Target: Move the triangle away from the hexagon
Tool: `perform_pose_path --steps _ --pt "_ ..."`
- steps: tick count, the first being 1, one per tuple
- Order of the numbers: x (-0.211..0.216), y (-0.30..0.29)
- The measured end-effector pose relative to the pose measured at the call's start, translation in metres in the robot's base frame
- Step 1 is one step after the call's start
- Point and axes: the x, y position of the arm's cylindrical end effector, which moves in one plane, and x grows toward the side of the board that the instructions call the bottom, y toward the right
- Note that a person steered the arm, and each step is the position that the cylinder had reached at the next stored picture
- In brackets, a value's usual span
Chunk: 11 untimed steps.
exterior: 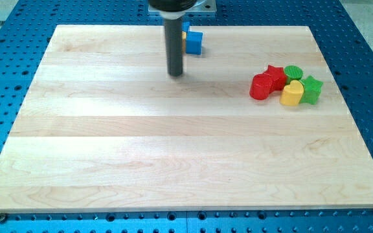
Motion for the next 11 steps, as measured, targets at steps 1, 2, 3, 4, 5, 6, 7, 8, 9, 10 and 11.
perform_pose_path --steps 1,2,3,4,5,6,7,8,9,10,11 --pt "-0.030 0.048" --pt "-0.065 0.110" --pt "-0.102 0.093" --pt "-0.104 0.017" --pt "-0.104 -0.026" --pt "-0.104 -0.071" --pt "-0.119 -0.019" --pt "-0.139 -0.022" --pt "-0.138 -0.037" --pt "-0.140 -0.095" --pt "-0.139 -0.150"
